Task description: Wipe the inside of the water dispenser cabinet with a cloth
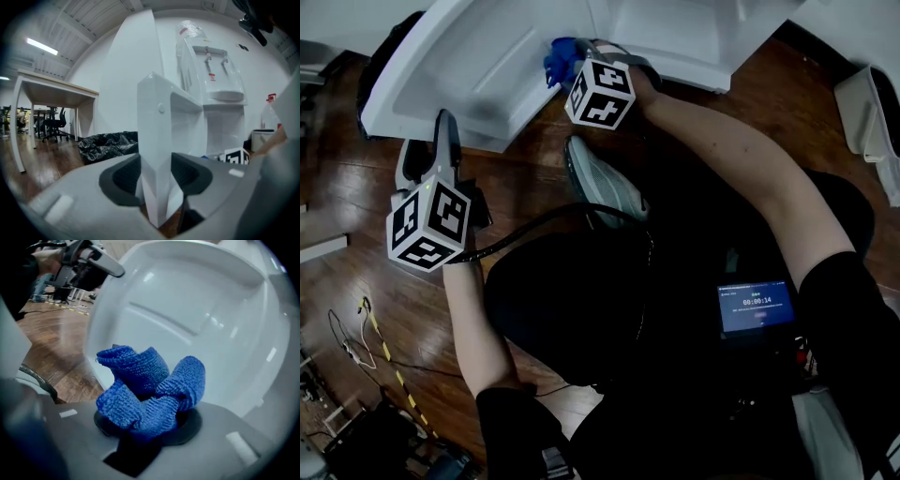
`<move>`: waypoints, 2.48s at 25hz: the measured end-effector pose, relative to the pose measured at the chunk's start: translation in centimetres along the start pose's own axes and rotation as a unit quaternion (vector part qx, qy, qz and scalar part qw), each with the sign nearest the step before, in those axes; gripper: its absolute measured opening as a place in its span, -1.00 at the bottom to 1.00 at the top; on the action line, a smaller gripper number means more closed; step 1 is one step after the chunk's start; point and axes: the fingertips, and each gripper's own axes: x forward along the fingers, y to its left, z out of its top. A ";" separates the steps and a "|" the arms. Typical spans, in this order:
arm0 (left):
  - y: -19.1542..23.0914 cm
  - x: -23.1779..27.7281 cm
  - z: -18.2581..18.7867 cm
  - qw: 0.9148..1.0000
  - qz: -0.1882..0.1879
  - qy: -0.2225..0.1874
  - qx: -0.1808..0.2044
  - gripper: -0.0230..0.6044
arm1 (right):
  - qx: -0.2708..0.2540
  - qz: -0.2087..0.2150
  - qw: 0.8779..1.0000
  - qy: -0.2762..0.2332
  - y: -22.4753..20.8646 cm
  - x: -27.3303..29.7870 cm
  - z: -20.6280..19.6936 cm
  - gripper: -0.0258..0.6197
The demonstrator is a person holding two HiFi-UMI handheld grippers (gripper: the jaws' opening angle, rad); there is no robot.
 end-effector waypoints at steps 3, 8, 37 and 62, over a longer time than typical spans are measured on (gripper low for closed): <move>-0.6 0.0 0.2 1.000 -0.003 0.000 -0.001 -0.29 | 0.022 -0.011 1.000 0.019 -0.9 -0.8 -1.2 -0.45; -0.8 0.3 0.6 1.000 -0.013 -0.002 0.002 -0.29 | -0.016 0.065 0.998 -0.003 4.9 -0.3 3.8 -0.45; -1.2 -0.3 -0.4 1.000 -0.011 -0.008 0.008 -0.29 | 0.147 -0.144 0.971 -0.124 -14.1 -15.2 4.5 -0.45; -1.3 -0.5 0.5 1.000 -0.017 -0.021 0.002 -0.29 | 0.066 -0.079 0.995 -0.007 -4.8 -4.8 -6.5 -0.45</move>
